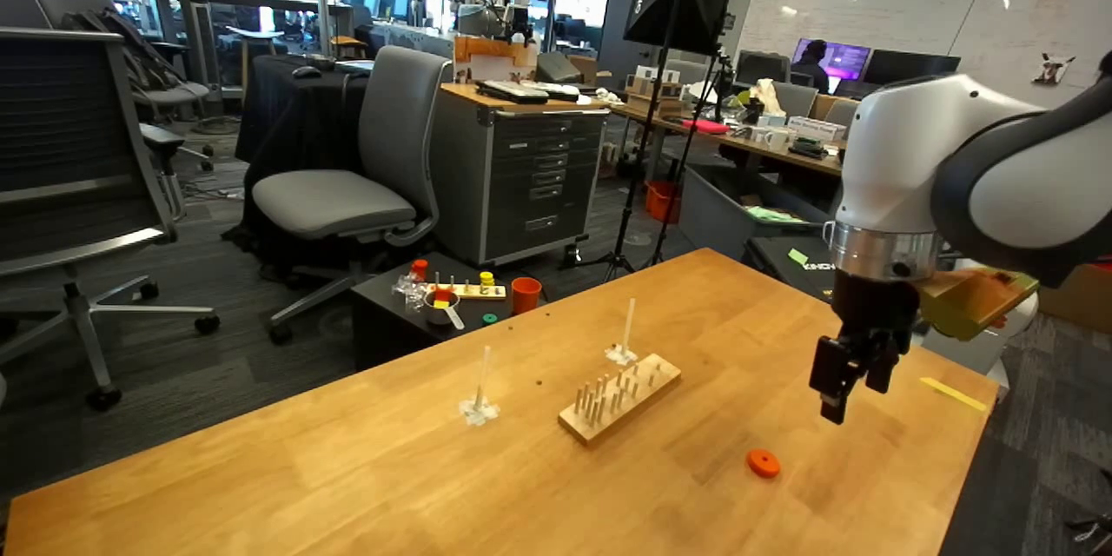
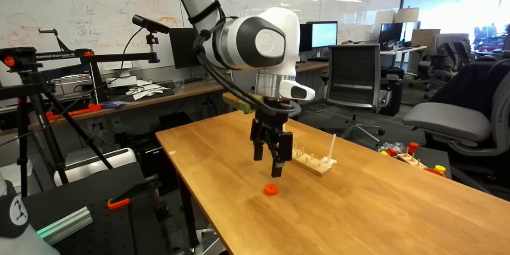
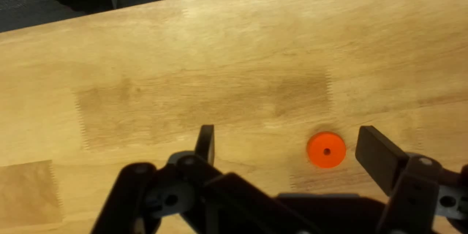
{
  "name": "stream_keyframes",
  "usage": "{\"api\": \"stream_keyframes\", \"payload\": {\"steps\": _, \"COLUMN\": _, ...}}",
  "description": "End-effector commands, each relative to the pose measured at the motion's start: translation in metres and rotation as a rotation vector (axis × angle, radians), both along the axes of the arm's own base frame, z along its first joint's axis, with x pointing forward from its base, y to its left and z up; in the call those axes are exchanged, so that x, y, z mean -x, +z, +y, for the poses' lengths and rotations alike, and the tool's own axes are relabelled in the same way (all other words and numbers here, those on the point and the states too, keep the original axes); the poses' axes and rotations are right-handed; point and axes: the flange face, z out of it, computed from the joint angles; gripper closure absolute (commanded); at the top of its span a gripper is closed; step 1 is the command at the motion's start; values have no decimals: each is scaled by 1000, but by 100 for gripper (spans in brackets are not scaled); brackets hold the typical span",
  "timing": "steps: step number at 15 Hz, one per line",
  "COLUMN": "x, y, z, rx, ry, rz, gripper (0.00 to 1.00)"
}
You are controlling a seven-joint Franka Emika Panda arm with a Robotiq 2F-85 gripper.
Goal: Take the orange object and position it onto one of the small dowels
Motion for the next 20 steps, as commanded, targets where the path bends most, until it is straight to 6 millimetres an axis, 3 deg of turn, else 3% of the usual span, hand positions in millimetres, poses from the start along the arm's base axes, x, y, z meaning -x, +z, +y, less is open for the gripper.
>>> {"api": "stream_keyframes", "payload": {"steps": 1, "x": -18, "y": -30, "z": 13, "rx": 21, "ry": -17, "rz": -23, "gripper": 0}}
{"api": "stream_keyframes", "payload": {"steps": 9, "x": -49, "y": -72, "z": 43, "rx": 25, "ry": -14, "rz": -42, "gripper": 0}}
{"api": "stream_keyframes", "payload": {"steps": 20, "x": -50, "y": -94, "z": 41, "rx": -28, "ry": -107, "rz": -16, "gripper": 0}}
